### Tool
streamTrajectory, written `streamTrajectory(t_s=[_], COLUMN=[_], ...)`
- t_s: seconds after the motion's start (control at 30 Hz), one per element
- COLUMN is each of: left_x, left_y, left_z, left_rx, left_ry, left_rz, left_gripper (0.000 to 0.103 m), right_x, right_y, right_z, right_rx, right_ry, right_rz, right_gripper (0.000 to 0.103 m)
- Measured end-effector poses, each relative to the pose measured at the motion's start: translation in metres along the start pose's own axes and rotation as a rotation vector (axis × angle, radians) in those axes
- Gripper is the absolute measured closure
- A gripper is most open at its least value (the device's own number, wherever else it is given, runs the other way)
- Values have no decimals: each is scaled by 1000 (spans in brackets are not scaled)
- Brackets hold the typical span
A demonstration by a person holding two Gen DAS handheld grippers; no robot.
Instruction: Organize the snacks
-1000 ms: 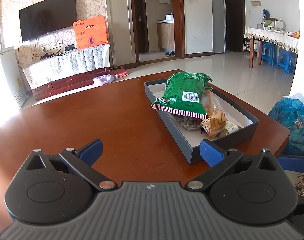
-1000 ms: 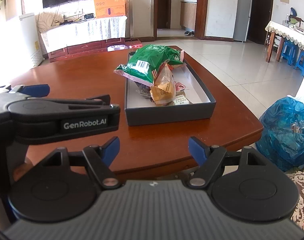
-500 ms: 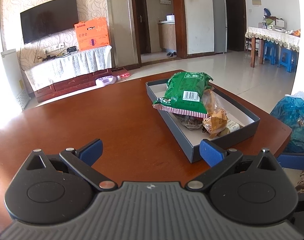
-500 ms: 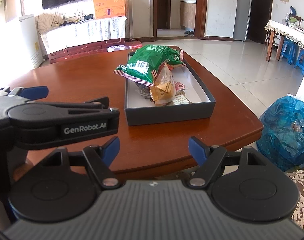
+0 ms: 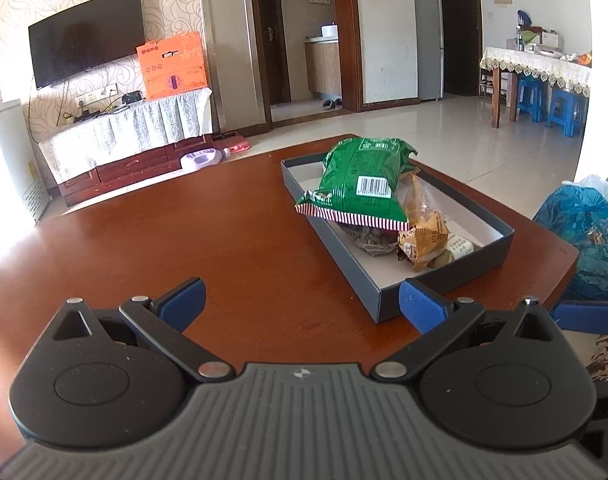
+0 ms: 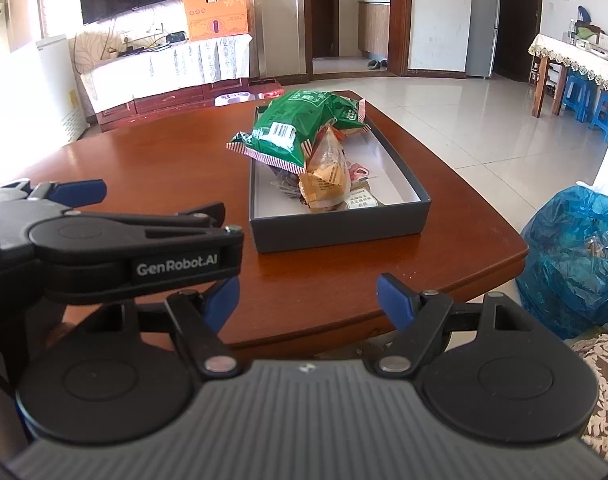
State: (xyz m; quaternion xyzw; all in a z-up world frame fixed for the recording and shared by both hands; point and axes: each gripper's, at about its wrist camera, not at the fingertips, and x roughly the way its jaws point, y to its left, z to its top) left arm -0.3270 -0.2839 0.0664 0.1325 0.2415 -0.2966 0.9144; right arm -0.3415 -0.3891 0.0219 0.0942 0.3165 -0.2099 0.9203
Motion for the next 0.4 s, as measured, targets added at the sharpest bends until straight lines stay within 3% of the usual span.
streamTrajectory(t_s=[0.23, 0.4], left_x=[-5, -8], left_y=[3, -5], left_z=[3, 1], left_rx=[-27, -5], left_ry=[-21, -50], left_rz=[-35, 15], left_gripper=[0, 0], right_x=[1, 0], right_y=[4, 3], right_z=[0, 0], right_rx=[-15, -9], right_ry=[8, 10], right_rz=[-3, -1], right_gripper=[26, 26])
